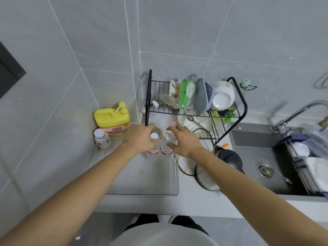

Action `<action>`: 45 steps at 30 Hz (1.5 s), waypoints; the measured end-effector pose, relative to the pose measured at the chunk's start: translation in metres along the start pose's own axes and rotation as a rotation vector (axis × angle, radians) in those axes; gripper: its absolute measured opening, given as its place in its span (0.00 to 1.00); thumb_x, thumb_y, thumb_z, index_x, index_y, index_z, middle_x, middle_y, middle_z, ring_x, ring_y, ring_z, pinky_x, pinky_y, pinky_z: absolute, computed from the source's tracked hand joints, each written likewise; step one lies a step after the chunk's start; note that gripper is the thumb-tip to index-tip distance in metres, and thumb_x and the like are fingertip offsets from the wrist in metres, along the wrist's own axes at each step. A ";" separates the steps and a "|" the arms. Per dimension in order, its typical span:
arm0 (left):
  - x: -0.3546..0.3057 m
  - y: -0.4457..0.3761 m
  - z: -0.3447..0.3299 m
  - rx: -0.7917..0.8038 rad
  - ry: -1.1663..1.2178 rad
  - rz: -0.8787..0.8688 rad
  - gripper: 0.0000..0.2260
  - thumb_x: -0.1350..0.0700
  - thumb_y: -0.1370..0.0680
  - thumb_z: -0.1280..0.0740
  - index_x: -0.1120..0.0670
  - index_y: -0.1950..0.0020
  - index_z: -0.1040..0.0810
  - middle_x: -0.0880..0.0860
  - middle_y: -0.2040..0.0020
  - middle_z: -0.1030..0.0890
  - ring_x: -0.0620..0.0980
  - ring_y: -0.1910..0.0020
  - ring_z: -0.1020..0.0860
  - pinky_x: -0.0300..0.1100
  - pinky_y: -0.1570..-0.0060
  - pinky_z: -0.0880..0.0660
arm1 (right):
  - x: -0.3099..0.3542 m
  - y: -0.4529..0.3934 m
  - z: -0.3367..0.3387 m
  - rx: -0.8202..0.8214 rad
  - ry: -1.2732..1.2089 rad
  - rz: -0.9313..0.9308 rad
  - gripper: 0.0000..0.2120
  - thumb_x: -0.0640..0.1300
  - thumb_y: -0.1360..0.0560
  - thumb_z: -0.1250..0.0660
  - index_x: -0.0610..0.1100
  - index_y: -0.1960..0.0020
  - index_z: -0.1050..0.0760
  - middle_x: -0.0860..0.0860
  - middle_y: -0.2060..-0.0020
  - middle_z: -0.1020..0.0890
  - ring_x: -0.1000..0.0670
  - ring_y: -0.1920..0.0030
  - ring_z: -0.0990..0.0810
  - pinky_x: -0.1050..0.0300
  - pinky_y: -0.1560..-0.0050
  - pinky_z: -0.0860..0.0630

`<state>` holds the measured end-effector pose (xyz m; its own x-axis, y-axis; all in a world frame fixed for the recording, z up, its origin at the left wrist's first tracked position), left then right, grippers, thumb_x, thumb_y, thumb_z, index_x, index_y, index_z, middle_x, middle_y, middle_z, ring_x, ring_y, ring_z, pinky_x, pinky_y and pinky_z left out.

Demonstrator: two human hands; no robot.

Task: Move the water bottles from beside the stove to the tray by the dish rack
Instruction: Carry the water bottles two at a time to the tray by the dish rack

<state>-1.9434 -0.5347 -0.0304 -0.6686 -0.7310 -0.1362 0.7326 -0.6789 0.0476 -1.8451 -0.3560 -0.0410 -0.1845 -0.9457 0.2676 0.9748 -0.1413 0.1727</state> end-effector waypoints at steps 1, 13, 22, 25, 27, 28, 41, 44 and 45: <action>-0.003 0.001 0.008 -0.106 -0.023 -0.023 0.21 0.35 0.22 0.36 0.49 0.40 0.23 0.53 0.52 0.16 0.58 0.50 0.17 0.46 0.63 0.31 | 0.000 0.004 0.006 -0.046 -0.009 -0.014 0.27 0.59 0.21 0.31 0.52 0.26 0.33 0.48 0.32 0.27 0.41 0.33 0.26 0.44 0.42 0.23; -0.135 -0.021 0.075 -0.314 0.046 -0.581 0.32 0.35 0.21 0.40 0.46 0.19 0.34 0.55 0.20 0.32 0.58 0.20 0.36 0.57 0.25 0.35 | -0.048 0.156 0.081 -0.586 0.038 -0.462 0.32 0.67 0.23 0.37 0.51 0.25 0.31 0.48 0.30 0.27 0.41 0.30 0.30 0.42 0.38 0.24; -0.402 0.052 0.083 -0.273 0.124 -1.101 0.35 0.34 0.21 0.43 0.45 0.16 0.40 0.54 0.17 0.36 0.57 0.18 0.40 0.58 0.20 0.41 | -0.124 0.407 0.089 -0.780 0.115 -0.954 0.39 0.70 0.22 0.44 0.54 0.17 0.44 0.50 0.16 0.43 0.43 0.16 0.48 0.40 0.18 0.45; -0.499 0.099 0.070 -0.251 0.174 -1.239 0.34 0.34 0.21 0.41 0.46 0.17 0.37 0.54 0.18 0.34 0.57 0.18 0.39 0.59 0.20 0.41 | -0.152 0.509 0.086 -0.828 0.125 -1.113 0.39 0.69 0.22 0.41 0.54 0.16 0.44 0.49 0.16 0.43 0.44 0.15 0.49 0.40 0.18 0.46; -0.563 0.132 0.061 -0.221 0.206 -1.304 0.34 0.34 0.21 0.41 0.46 0.18 0.36 0.55 0.18 0.33 0.58 0.18 0.38 0.59 0.20 0.41 | -0.170 0.577 0.082 -0.847 0.143 -1.209 0.39 0.70 0.22 0.41 0.53 0.16 0.43 0.49 0.16 0.42 0.44 0.16 0.48 0.40 0.18 0.45; -0.592 0.150 0.056 -0.211 0.222 -1.326 0.34 0.34 0.22 0.41 0.45 0.17 0.36 0.55 0.19 0.33 0.58 0.18 0.38 0.59 0.20 0.41 | -0.177 0.609 0.079 -0.843 0.148 -1.252 0.39 0.70 0.22 0.42 0.53 0.17 0.43 0.49 0.16 0.42 0.43 0.16 0.48 0.40 0.18 0.45; -0.921 0.354 -0.005 -0.081 0.309 -1.686 0.35 0.33 0.21 0.44 0.43 0.16 0.41 0.53 0.17 0.36 0.56 0.17 0.40 0.56 0.19 0.42 | -0.254 0.946 0.040 -0.891 0.127 -1.729 0.39 0.70 0.22 0.41 0.55 0.17 0.43 0.48 0.16 0.42 0.44 0.16 0.49 0.40 0.18 0.46; -1.000 0.396 -0.023 -0.048 0.358 -1.787 0.35 0.33 0.22 0.44 0.44 0.16 0.40 0.54 0.17 0.35 0.57 0.17 0.39 0.57 0.20 0.40 | -0.286 1.006 0.032 -0.903 0.122 -1.821 0.39 0.70 0.23 0.41 0.55 0.17 0.44 0.48 0.17 0.42 0.44 0.16 0.50 0.40 0.18 0.45; -1.026 0.409 -0.029 -0.038 0.371 -1.820 0.35 0.33 0.22 0.44 0.44 0.16 0.39 0.54 0.17 0.35 0.57 0.18 0.39 0.57 0.20 0.40 | -0.297 1.026 0.030 -0.907 0.129 -1.846 0.39 0.70 0.22 0.41 0.55 0.17 0.44 0.49 0.16 0.43 0.44 0.16 0.50 0.41 0.18 0.46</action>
<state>-0.9539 -0.0609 0.1004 -0.4821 0.8593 -0.1707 -0.7601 -0.5071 -0.4064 -0.7943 -0.2114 0.0850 -0.8414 0.4466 0.3042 -0.5325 -0.7810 -0.3262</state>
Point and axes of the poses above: each hand's wrist, its own y-axis away from the middle knuckle, its own z-axis out of the back of the hand, x = y × z, the point moved 1 cm from there along -y, towards the middle knuckle
